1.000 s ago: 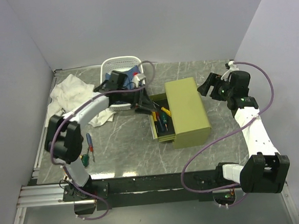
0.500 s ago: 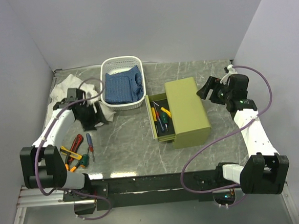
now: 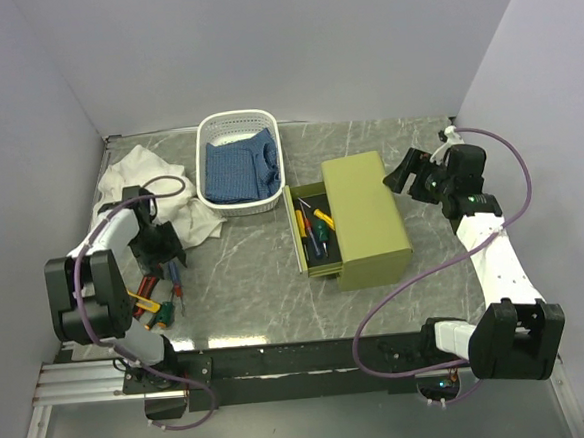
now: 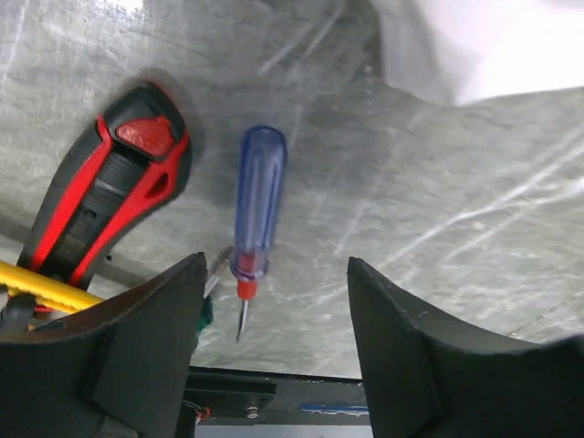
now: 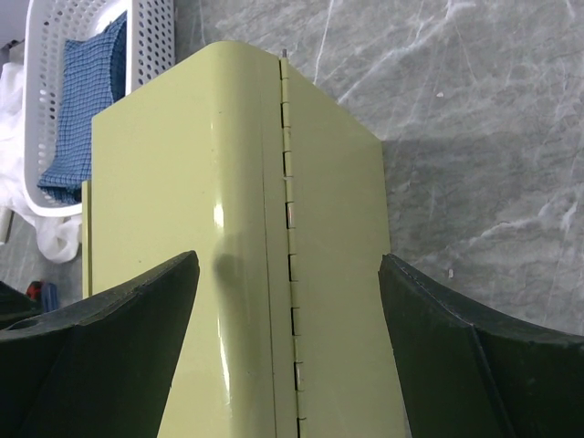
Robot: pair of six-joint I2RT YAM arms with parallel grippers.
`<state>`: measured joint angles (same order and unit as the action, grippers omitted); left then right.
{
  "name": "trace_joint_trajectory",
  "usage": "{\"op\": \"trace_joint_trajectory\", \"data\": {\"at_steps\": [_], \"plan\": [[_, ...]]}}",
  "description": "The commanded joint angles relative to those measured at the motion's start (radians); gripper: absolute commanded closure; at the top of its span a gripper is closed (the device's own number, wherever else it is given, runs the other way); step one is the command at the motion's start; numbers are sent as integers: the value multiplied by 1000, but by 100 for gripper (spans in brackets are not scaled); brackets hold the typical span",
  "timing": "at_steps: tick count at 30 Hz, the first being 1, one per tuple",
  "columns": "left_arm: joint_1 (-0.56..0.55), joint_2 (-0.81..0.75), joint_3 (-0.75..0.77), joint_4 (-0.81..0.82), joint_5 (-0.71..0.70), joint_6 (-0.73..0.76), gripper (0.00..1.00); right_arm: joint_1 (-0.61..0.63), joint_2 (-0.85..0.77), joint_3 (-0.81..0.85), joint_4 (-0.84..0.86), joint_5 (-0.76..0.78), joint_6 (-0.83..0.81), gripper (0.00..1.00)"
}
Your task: Sort the tools into containers
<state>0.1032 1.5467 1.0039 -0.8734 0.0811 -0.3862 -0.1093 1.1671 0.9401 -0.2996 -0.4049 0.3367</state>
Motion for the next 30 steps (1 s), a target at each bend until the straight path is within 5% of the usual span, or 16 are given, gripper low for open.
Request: {"op": "trace_joint_trajectory", "data": {"at_steps": [1, 14, 20, 30], "plan": [[7, 53, 35, 19, -21, 49, 33, -6, -21, 9, 39, 3, -8, 13], [9, 147, 127, 10, 42, 102, 61, -7, -60, -17, 42, 9, -10, 13], [9, 136, 93, -2, 0, 98, 52, -9, -60, -7, 43, 14, -13, 13], [6, 151, 62, 5, 8, 73, 52, -16, -66, -32, 51, 3, 1, 13]]}}
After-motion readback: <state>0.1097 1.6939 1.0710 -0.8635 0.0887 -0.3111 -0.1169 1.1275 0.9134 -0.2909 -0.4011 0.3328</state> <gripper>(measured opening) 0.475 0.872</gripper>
